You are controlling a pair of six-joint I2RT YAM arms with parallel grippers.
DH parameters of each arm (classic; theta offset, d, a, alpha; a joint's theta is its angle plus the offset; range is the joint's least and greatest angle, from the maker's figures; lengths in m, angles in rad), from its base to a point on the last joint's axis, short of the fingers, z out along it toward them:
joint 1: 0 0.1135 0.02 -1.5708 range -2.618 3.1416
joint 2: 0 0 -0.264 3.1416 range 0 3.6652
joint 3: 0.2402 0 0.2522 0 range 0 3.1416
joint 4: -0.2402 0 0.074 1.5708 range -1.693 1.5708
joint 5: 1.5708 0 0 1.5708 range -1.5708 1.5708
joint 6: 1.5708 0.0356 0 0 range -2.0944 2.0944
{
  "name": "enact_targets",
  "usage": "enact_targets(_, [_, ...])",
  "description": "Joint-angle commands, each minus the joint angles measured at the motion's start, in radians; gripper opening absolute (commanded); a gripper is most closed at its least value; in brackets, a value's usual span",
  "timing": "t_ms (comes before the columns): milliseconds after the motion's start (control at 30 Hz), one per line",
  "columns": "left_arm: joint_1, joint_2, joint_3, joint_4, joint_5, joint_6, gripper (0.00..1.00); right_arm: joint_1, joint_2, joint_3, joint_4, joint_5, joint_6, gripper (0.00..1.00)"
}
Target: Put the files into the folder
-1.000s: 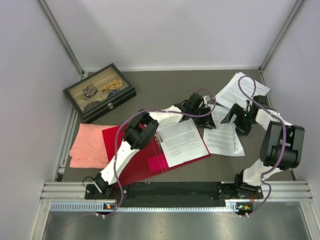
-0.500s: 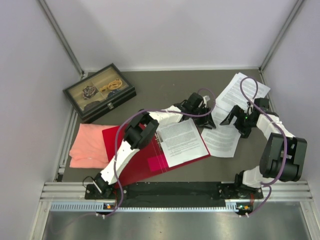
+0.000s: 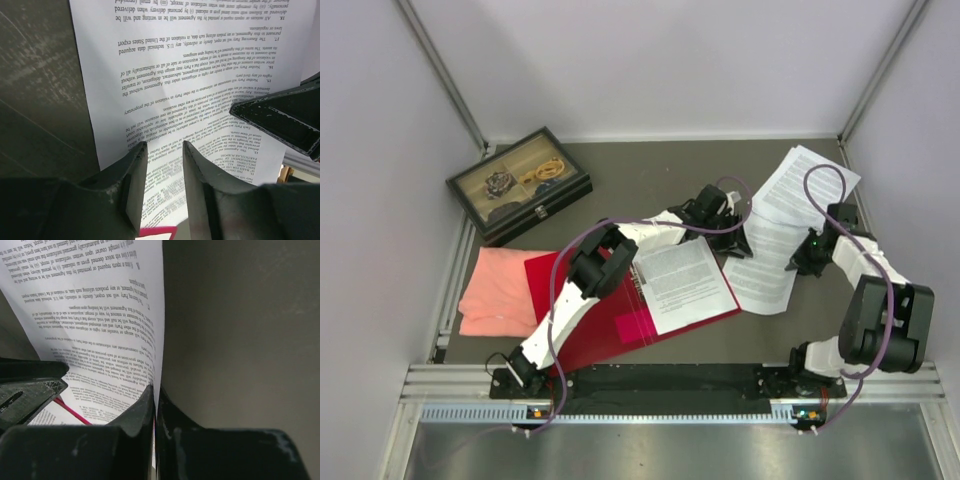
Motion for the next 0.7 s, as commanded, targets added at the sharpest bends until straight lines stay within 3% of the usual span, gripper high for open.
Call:
enact_targets(0, [-0.015, -0.030, 0.030, -0.057, 0.015, 0.055, 0.42, 0.005, -0.124, 0.023, -0.042, 0.160, 0.008, 0.00])
enact_targets(167, [-0.026, -0.182, -0.010, -0.005, 0.076, 0.063, 0.48, 0.007, -0.294, 0.100, -0.172, 0.290, -0.031, 0.00])
enact_targets(300, [-0.026, -0.309, -0.047, 0.018, 0.093, 0.074, 0.49, 0.019, -0.369, 0.198, -0.238, 0.251, -0.092, 0.00])
enact_targets(400, [-0.020, -0.421, -0.112, 0.018, 0.089, 0.103, 0.50, 0.119, -0.354, 0.299, -0.281, 0.235, -0.159, 0.00])
enact_targets(567, [0.020, -0.659, -0.334, 0.010, 0.003, 0.156, 0.50, 0.425, -0.250, 0.457, -0.304, 0.134, -0.196, 0.00])
enact_targets(667, [0.063, -0.806, -0.477, -0.028, -0.087, 0.199, 0.50, 0.517, -0.179, 0.520, -0.277, -0.079, -0.201, 0.00])
